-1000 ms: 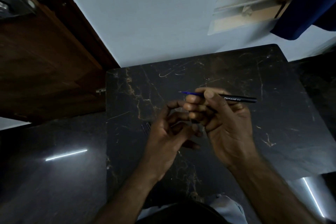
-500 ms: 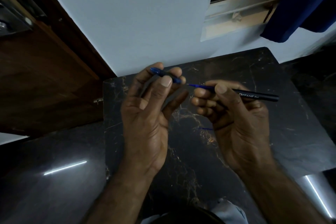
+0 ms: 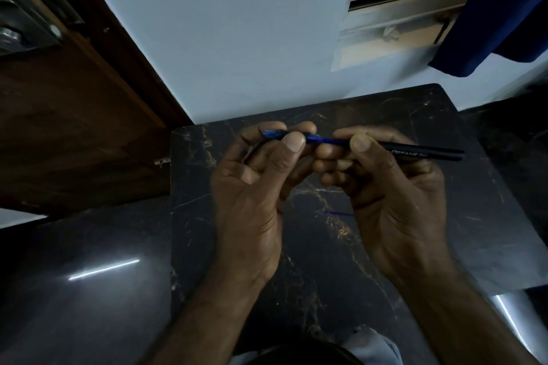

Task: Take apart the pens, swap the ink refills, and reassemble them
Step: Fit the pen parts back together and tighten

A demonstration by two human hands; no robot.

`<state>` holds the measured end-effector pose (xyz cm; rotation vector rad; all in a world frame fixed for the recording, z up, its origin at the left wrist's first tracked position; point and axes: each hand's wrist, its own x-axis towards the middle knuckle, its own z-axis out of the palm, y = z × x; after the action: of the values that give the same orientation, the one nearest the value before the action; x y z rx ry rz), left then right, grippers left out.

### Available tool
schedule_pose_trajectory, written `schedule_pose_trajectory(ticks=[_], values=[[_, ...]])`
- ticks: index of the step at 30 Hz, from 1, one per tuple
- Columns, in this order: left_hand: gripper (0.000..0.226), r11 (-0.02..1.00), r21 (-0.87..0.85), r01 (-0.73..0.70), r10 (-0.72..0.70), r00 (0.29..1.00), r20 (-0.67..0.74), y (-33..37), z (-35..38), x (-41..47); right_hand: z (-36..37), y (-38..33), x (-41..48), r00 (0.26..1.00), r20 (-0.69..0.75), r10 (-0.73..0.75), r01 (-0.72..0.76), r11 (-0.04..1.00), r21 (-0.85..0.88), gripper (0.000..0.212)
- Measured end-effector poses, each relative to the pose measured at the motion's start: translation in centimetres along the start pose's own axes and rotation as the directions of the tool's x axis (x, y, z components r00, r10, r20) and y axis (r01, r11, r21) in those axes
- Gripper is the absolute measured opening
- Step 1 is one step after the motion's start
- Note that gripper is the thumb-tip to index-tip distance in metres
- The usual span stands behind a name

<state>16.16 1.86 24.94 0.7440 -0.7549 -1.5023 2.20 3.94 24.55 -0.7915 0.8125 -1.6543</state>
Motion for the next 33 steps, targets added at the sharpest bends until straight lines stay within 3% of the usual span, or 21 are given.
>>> schedule_pose_trajectory(ticks=[5,12,15,18,21,26,30,33], values=[[0.013,0.974,0.225,-0.036,0.049,0.997,-0.053,-0.4,0.3,-0.1,-0.4,-0.4,0.4,0.999,0.041,0.008,-0.009,1.0,0.02,0.017],[0.016,0.958,0.287,-0.008,0.018,0.999,-0.032,-1.3,2.3,-0.1,-2.1,-2.1,1.4,0.989,0.138,0.057,-0.058,0.998,0.002,0.007],[0.027,0.948,0.317,0.001,0.007,1.0,-0.023,-2.2,2.8,0.0,-3.3,-2.9,1.9,0.984,0.168,0.057,-0.052,0.998,-0.032,0.013],[0.022,0.943,0.334,-0.011,0.016,1.0,-0.012,-2.6,3.4,-0.1,-4.3,-3.5,2.6,0.978,0.202,0.054,-0.051,0.999,-0.017,0.012],[0.012,0.922,0.371,-0.115,0.101,0.993,0.055,-2.5,4.3,-0.2,-5.1,-4.2,3.1,0.972,0.226,0.069,-0.068,0.998,-0.014,0.009],[0.022,0.8,0.487,-0.351,0.265,0.934,0.238,-2.6,5.4,-0.7,-5.4,-4.6,3.6,0.97,0.221,0.107,-0.11,0.994,0.003,0.01],[0.03,0.881,0.377,-0.284,0.259,0.959,0.118,-2.4,6.3,-1.1,-5.2,-4.5,4.0,0.961,0.243,0.13,-0.149,0.987,0.059,0.01],[0.03,0.859,0.487,-0.156,0.181,0.984,-0.004,-2.2,6.8,-0.7,-5.2,-4.5,4.4,0.952,0.276,0.133,-0.161,0.983,0.082,0.007]])
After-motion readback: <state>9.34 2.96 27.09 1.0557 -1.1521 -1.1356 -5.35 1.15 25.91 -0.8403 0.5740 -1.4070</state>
